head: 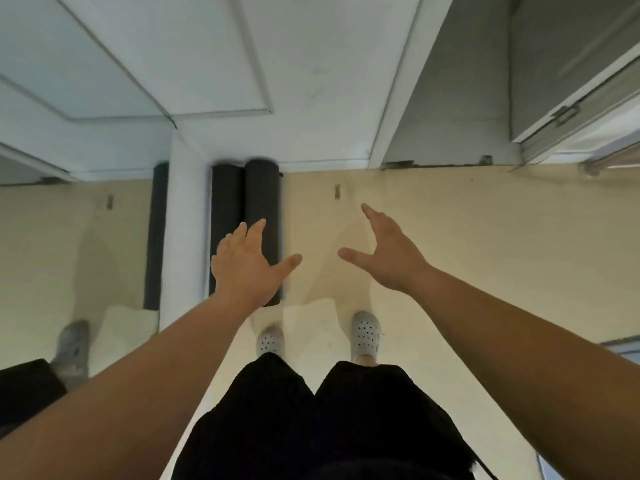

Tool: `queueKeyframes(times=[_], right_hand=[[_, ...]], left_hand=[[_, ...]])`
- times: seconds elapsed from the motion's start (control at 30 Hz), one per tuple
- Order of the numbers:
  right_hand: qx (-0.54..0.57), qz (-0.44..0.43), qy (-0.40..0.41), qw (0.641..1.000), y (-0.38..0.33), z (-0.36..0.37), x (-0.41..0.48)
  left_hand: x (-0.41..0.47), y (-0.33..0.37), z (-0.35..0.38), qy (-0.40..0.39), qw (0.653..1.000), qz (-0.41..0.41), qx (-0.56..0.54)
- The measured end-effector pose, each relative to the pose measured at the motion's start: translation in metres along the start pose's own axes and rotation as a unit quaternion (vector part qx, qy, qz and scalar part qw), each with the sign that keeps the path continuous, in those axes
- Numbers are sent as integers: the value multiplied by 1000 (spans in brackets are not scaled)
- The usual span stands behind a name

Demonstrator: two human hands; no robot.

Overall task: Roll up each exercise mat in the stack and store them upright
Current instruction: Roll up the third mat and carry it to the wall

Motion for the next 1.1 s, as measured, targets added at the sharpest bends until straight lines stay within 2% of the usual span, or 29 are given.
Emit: queueKeyframes(times=[0.13, 0.27, 0.4, 0.47, 0.6, 0.77, 0.9, 1.03, 1.1], right_hand=[[73, 6, 96, 993, 8, -56, -85], [159, 73, 202, 964, 51, -60, -181], [271, 193, 305, 893, 108, -20, -291], [307, 242, 336, 857, 134, 5, -345], [365, 303, 417, 775, 178, 42, -459], [425, 337, 506, 671, 238, 95, -605], [472, 351, 557, 586, 303, 143, -727], [480, 384, 570, 546, 369, 187, -860], [474, 406, 571, 533, 393, 204, -928]], left_hand=[[-55, 23, -37, 1, 996, 34, -84], [-95, 47, -45, -65, 986, 117, -95], [-130, 89, -32, -184, 959, 158, -146], [-157, 117, -13, -220, 945, 192, -149], [-239, 175, 46, -273, 916, 271, -114], [-374, 230, 134, -344, 875, 338, -52], [-497, 264, 216, -353, 852, 387, 9], [-643, 286, 311, -375, 821, 428, 45], [-726, 294, 354, -417, 790, 445, 56]])
Point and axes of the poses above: each hand's wrist, its own x-axis towards the middle knuckle, its own z-axis out of the palm, y = z × x, the point moved 2 cm from there along x, towards the middle knuckle, and after that the axes turned 2 degrees about y, right-handed, at the moved point
